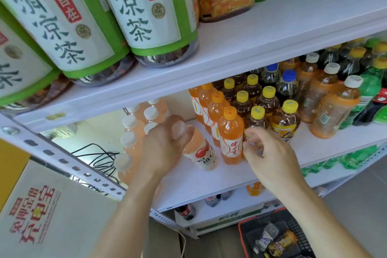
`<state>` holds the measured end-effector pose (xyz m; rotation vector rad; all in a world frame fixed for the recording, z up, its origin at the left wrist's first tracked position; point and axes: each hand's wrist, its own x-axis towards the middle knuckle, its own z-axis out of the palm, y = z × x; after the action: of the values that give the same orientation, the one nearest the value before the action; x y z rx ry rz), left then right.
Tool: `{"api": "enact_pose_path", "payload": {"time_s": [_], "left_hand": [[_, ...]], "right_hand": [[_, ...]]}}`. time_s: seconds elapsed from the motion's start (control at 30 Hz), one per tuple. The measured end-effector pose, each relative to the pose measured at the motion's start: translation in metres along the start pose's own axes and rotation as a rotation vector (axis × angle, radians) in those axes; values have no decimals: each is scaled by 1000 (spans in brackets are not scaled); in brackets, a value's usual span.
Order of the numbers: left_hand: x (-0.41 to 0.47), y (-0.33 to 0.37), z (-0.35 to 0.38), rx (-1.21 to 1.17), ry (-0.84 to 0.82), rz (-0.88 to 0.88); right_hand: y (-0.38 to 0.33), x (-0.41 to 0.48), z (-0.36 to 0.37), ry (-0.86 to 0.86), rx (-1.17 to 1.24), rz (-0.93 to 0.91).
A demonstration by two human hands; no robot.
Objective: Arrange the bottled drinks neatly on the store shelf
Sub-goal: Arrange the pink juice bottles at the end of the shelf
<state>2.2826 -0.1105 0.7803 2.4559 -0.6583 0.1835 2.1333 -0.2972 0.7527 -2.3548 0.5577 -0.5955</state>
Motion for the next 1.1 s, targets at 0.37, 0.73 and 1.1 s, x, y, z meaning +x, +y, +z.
{"api": "enact_pose_path", "payload": {"time_s": [0.37, 0.73, 1.1], "left_hand": [[103, -18, 70, 204, -66, -125], [147, -18, 80, 231, -71, -250], [85, -15, 29, 169, 75, -71]], "right_hand": [[-8, 34, 17, -77, -135, -140], [1, 37, 28, 72, -71, -189], [6, 16, 30, 105, 82, -146]]}}
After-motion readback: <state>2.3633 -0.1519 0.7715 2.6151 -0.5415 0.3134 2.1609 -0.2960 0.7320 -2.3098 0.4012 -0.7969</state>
